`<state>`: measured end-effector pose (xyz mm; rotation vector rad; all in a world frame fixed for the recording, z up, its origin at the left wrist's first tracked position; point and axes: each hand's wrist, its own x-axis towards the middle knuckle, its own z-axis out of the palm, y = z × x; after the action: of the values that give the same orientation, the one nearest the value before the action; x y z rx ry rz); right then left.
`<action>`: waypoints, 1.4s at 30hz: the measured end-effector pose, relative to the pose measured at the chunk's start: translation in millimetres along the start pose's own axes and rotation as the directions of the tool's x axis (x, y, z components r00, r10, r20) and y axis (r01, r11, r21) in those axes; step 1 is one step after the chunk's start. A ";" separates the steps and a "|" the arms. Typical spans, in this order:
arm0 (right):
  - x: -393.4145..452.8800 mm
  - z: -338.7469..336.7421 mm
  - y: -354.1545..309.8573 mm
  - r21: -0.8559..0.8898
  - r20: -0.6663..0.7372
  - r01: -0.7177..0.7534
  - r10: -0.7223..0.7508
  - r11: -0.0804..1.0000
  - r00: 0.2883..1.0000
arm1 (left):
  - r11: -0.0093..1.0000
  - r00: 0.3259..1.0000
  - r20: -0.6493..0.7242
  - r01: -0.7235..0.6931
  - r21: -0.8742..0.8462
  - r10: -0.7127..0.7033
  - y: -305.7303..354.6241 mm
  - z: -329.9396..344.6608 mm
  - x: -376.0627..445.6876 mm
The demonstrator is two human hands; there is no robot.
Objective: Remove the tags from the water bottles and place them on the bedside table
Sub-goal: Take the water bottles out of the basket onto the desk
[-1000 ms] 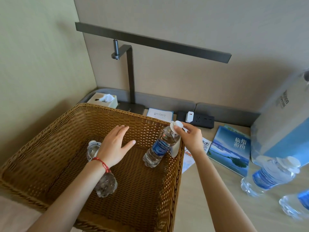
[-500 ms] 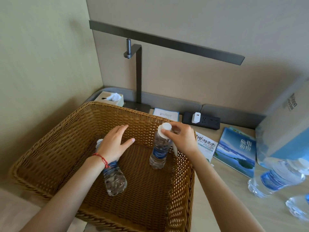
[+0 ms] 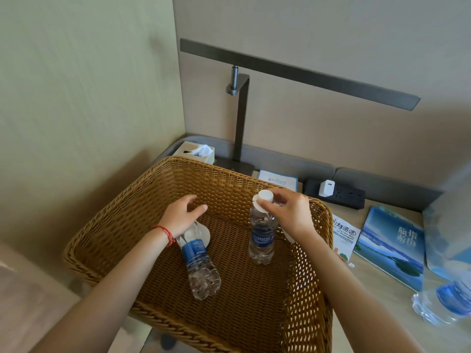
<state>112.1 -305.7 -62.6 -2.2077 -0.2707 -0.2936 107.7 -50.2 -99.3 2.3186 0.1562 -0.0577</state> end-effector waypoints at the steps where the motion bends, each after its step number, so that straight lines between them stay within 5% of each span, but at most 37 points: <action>1: 1.4 1.5 -0.8 0.013 0.006 -0.006 0.006 1.000 1.000 | 0.999 1.000 0.004 0.030 -0.014 -0.030 -4.2 -1.5 3.9; 13: 15.5 16.5 -6.4 0.116 0.075 0.004 -0.012 0.993 0.997 | 0.848 0.882 0.001 0.455 -0.272 -0.472 -63.7 8.7 32.3; 21: 21.2 21.9 0.5 0.078 0.049 0.033 -0.037 0.996 0.998 | 0.667 0.781 0.174 0.608 -0.430 -0.600 -82.6 27.0 40.6; 27: 22.7 21.8 7.2 0.076 0.037 0.034 -0.037 0.997 0.999 | 0.537 0.745 0.216 0.621 -0.570 -0.631 -82.3 35.7 43.6; 42: 22.6 21.7 7.4 0.095 0.041 0.024 -0.028 0.995 0.999 | 0.516 0.760 0.243 0.604 -0.608 -0.603 -74.0 38.9 43.1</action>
<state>138.3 -290.9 -74.2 -2.1205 -0.3298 -0.2436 141.1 -24.4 -183.3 1.4424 0.8572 -0.3094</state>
